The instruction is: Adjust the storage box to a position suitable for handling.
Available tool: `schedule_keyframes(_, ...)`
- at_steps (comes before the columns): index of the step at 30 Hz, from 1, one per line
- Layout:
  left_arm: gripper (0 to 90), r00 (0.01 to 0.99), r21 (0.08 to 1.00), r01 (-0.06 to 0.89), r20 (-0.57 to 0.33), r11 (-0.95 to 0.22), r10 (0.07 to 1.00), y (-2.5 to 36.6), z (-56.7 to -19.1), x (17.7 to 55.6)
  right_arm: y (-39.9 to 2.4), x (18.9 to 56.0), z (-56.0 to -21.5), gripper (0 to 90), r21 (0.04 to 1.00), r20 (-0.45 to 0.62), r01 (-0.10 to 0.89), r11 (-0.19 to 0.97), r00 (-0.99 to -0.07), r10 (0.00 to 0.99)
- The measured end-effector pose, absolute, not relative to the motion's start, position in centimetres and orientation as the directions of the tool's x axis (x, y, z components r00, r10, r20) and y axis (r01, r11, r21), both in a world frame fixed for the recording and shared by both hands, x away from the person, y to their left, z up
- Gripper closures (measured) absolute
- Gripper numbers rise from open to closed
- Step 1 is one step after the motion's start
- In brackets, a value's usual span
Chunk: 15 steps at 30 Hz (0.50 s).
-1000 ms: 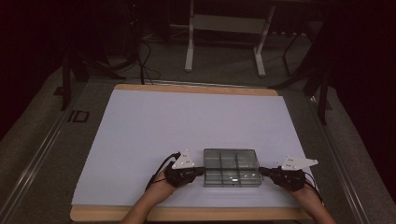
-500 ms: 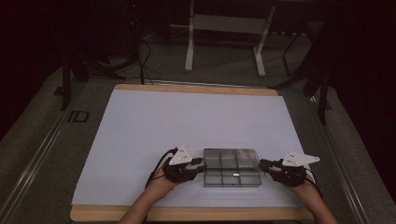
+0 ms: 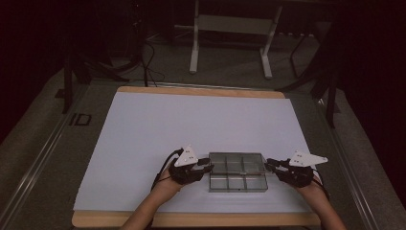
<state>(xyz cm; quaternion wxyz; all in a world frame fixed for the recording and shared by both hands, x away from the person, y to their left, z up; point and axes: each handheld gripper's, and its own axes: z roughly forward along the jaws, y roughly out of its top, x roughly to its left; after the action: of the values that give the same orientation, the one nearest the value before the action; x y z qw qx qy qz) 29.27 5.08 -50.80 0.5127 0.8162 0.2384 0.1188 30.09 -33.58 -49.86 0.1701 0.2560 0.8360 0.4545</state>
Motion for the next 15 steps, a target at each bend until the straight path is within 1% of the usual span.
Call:
schedule_keyframes(5,69.7,0.855,0.898,0.256,-0.038,-0.357,0.517,5.01,-50.36,29.50,-33.35,30.31,-49.61,75.0,0.851,-0.057,0.265,0.453,-0.811,0.582)
schedule_keyframes(15,71.9,0.846,0.906,0.257,-0.042,-0.336,0.532,4.94,-49.81,30.05,-32.95,30.76,-48.97,76.0,0.856,-0.078,0.251,0.452,-0.802,0.592)
